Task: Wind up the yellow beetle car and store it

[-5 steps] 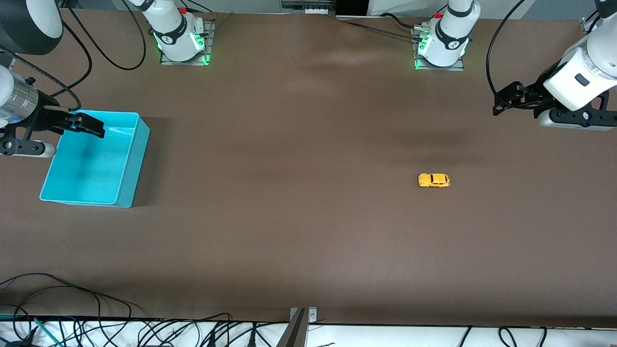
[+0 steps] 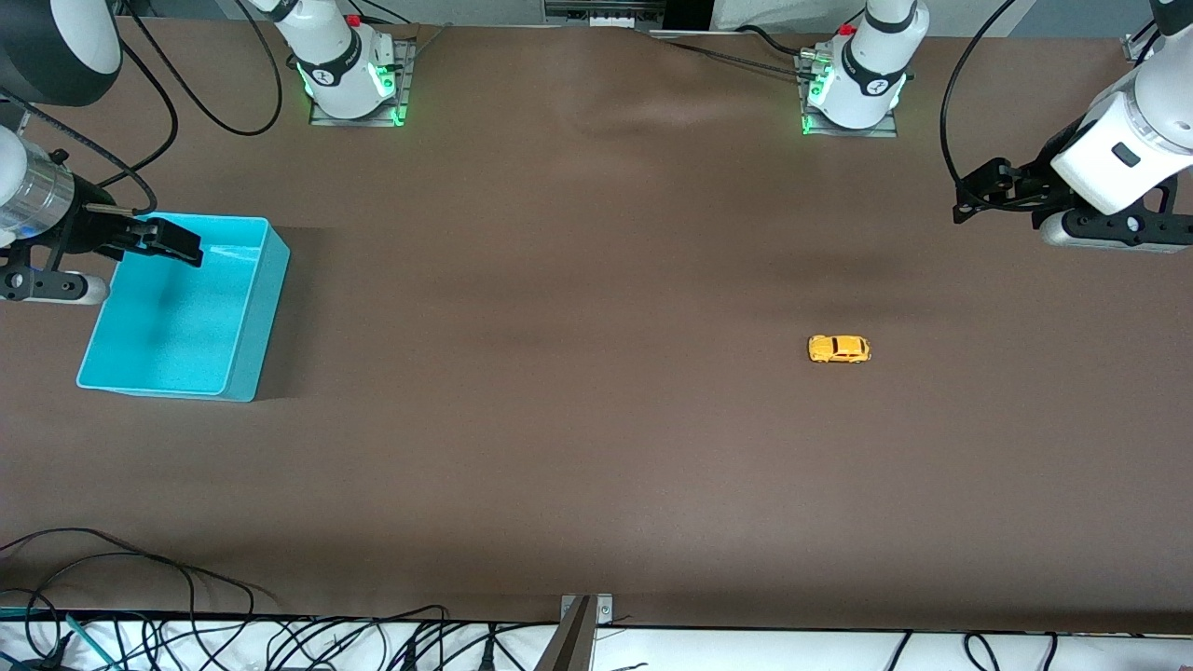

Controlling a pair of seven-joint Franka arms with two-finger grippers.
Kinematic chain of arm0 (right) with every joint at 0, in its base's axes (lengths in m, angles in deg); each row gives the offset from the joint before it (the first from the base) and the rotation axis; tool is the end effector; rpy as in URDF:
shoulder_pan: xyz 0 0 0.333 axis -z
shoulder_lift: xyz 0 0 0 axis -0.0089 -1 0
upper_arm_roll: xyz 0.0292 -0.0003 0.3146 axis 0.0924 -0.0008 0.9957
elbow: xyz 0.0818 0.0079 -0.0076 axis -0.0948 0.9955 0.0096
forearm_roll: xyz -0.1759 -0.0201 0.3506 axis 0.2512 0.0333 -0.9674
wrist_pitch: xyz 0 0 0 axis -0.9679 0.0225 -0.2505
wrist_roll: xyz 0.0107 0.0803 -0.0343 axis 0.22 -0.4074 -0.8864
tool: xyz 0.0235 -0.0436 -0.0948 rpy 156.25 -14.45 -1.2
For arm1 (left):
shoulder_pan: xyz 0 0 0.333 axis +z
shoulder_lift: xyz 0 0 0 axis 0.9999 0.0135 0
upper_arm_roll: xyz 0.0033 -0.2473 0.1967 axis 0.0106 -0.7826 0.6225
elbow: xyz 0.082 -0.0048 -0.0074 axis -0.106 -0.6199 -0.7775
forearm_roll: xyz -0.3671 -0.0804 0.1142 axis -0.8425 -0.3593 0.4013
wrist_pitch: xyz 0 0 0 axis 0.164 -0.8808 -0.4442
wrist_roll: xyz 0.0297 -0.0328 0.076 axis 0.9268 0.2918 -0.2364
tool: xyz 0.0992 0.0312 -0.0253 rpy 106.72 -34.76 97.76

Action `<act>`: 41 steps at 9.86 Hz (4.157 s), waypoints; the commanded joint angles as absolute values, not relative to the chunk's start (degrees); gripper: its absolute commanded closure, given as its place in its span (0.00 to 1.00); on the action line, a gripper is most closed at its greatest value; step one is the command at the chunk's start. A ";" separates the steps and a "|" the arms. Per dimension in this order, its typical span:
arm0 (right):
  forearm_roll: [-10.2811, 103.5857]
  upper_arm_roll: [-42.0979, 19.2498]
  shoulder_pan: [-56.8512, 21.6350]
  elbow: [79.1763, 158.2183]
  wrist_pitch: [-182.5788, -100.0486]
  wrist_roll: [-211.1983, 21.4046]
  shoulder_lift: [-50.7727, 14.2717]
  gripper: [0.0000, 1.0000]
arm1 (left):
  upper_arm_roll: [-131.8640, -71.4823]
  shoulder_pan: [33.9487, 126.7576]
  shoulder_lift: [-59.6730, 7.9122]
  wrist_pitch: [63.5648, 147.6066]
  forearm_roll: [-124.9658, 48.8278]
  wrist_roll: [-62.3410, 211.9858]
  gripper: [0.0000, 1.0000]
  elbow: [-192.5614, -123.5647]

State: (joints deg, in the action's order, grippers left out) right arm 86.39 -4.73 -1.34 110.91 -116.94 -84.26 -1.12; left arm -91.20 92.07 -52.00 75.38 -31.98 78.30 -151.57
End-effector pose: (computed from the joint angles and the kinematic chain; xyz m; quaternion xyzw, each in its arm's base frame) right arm 0.5841 0.0154 0.5541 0.9977 -0.0290 -0.0542 0.0270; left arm 0.5411 -0.0527 0.5998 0.9982 -0.0171 -0.0526 0.0212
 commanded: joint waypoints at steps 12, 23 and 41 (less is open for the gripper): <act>88.24 -5.18 -0.86 107.65 -114.64 -94.52 -0.67 0.00 | -91.26 92.13 -51.33 73.94 -31.36 78.28 0.00 -149.76; 88.60 -4.74 -1.39 108.01 -114.64 -90.83 -1.20 0.00 | -91.26 92.04 -51.24 73.94 -31.36 78.28 0.00 -149.76; 88.51 -4.83 -1.21 108.18 -114.64 -90.48 -1.38 0.00 | -91.35 90.99 -44.74 91.91 -31.36 124.29 0.00 -163.43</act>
